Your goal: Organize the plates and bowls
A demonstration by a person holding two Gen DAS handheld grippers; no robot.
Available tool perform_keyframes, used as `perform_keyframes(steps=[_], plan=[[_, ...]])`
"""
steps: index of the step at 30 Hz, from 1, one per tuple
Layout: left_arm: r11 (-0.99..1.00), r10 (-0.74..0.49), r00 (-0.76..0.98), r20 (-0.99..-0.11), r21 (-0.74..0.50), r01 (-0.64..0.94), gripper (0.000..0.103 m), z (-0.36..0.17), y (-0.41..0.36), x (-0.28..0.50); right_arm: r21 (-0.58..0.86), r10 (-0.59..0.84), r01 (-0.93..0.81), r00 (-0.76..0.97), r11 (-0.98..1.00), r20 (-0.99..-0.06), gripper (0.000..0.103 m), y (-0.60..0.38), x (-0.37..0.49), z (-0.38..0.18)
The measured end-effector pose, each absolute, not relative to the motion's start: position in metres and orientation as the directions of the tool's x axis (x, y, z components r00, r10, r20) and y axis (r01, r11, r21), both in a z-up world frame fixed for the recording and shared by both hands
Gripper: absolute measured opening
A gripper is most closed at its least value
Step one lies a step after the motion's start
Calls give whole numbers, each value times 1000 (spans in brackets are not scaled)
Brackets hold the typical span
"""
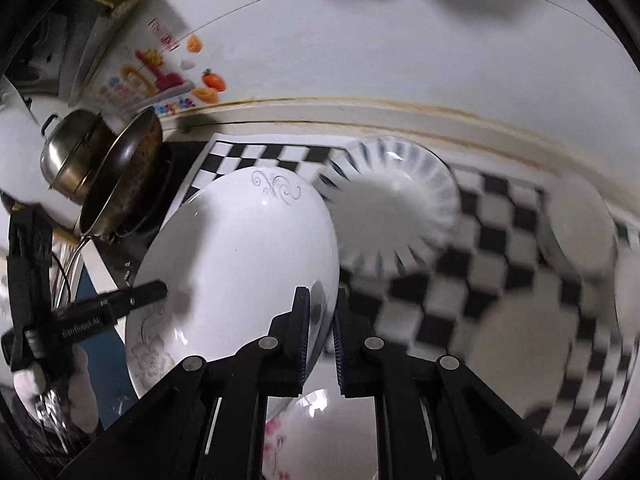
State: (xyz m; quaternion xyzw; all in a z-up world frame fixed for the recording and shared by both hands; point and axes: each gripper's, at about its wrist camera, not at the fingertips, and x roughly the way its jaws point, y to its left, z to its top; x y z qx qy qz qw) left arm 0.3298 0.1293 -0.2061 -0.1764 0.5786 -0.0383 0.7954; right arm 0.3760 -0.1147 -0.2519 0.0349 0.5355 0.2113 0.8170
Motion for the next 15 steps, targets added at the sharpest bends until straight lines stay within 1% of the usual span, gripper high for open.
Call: perform_keyframes(steps=[3, 8, 15], plan=[[940, -291, 290, -912, -329, -93, 23, -215, 112, 319, 303, 374, -241, 351, 922, -859, 13, -141, 335, -264], [949, -303, 211, -929, -314, -22, 23, -240, 83, 305, 336, 354, -112, 342, 935, -870, 13, -176, 277, -301], [960, -280, 148, -948, -275, 55, 23, -264, 49, 294, 346, 329, -10, 340, 938, -881, 13, -202, 240, -337]])
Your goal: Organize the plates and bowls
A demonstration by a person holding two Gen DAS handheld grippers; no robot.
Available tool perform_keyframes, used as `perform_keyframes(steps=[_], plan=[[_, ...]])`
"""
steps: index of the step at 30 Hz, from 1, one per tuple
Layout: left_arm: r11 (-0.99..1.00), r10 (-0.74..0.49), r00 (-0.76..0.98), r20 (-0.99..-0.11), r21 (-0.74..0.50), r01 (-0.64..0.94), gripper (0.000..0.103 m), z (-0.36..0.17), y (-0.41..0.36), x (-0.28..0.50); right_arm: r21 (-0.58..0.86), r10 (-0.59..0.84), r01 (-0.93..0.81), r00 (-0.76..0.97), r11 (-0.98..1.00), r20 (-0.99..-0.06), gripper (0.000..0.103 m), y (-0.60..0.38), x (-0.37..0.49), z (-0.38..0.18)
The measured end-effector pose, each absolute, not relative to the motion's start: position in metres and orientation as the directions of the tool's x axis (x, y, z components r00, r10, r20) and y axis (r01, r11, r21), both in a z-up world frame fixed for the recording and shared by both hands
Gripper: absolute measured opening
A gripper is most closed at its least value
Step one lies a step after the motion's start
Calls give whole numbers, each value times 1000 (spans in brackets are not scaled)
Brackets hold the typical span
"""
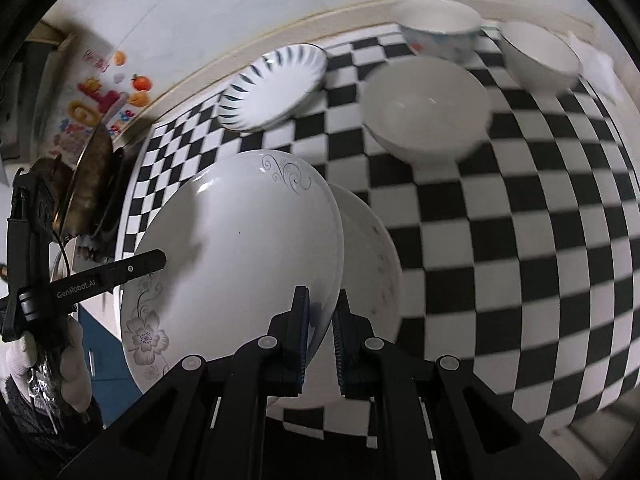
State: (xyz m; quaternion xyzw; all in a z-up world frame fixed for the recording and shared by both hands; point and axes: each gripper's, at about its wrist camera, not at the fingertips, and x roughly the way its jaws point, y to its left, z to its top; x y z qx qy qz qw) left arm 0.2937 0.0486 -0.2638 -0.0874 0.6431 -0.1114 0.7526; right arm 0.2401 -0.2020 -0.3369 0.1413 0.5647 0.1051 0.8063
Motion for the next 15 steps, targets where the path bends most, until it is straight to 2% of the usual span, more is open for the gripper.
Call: perform_keyframes(steps=[15], plan=[[975, -190, 106, -976, -175, 137, 23, -290, 12, 290, 318, 289, 38, 330, 947, -899, 13, -226, 240, -358]])
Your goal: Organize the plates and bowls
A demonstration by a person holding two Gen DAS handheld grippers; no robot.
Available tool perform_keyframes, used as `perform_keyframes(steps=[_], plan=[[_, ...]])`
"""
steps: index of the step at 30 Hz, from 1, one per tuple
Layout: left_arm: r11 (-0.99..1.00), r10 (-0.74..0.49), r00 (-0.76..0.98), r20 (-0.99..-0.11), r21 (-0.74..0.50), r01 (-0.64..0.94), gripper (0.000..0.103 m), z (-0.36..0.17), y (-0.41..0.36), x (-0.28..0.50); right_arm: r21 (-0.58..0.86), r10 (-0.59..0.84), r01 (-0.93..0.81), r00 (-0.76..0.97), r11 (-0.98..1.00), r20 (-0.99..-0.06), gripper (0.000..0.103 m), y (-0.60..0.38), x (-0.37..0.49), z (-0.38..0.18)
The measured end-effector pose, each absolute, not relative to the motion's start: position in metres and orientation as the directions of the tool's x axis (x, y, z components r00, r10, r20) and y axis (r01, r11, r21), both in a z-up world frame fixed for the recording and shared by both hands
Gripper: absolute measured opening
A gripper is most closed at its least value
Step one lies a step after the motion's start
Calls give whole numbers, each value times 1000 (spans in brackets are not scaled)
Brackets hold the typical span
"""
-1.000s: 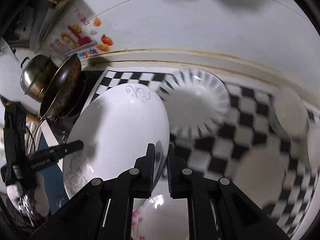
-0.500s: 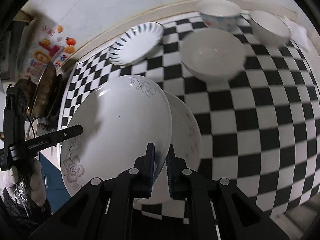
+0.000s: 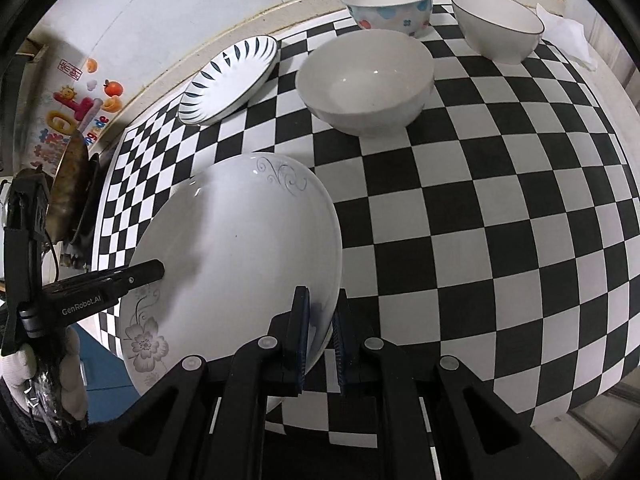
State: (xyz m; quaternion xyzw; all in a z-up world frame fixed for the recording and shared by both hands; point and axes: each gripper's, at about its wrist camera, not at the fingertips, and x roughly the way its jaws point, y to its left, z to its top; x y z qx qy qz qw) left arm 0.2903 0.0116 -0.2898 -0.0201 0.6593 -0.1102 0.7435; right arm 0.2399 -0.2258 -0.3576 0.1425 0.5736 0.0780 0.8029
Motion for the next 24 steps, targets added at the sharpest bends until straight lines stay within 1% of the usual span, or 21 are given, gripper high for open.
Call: perform_keyframes(steps=[12, 22, 24], plan=[[976, -163, 69, -984, -151, 154, 23, -305, 5, 287, 283, 260, 31, 312, 959, -914, 13, -226, 241, -364], [974, -185, 42, -982, -177, 142, 23, -312, 4, 285, 320, 289, 66, 291, 945, -912, 13, -235, 238, -371], [973, -191, 36, -981, -185, 136, 23, -312, 8, 283, 336, 303, 73, 285, 939, -909, 15, -236, 240, -372]])
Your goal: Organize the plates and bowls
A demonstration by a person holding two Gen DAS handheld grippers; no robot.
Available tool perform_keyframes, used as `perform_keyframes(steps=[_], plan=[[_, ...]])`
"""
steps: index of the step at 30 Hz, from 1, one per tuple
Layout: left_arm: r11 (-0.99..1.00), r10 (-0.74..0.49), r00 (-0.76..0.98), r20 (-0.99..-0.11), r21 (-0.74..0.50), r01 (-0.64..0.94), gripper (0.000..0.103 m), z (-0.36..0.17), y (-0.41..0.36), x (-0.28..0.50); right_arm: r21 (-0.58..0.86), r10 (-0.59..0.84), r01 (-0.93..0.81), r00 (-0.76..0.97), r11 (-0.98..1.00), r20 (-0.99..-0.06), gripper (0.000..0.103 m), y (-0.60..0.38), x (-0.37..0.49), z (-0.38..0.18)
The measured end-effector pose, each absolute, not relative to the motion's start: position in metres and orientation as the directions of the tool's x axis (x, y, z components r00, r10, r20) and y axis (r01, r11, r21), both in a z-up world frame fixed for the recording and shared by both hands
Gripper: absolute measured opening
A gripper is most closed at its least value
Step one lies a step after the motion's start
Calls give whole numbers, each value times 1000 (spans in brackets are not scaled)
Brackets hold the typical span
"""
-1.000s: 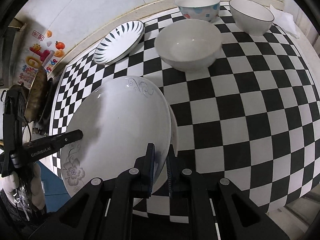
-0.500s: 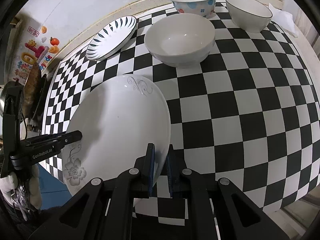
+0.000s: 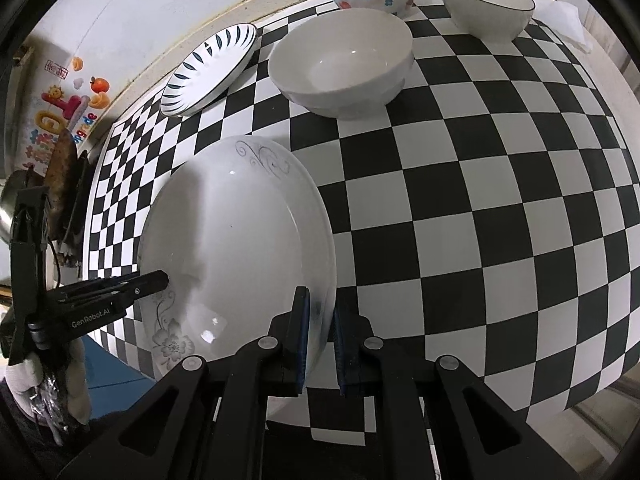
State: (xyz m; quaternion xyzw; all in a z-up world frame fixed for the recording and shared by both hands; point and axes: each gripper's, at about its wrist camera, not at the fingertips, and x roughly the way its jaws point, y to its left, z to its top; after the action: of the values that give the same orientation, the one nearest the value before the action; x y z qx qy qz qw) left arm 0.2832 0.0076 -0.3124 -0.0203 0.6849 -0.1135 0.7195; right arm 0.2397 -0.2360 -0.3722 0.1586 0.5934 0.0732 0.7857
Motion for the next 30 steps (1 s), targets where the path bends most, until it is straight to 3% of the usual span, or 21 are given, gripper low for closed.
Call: perform_keyframes(steps=[19, 30], plan=[[967, -248, -25, -968, -249, 61, 23, -304, 32, 292, 359, 340, 74, 196, 930, -920, 15, -235, 267, -380], [975, -199, -33, -979, -201, 92, 24, -299, 25, 287, 341, 335, 37, 107, 939, -936, 15, -230, 282, -385]])
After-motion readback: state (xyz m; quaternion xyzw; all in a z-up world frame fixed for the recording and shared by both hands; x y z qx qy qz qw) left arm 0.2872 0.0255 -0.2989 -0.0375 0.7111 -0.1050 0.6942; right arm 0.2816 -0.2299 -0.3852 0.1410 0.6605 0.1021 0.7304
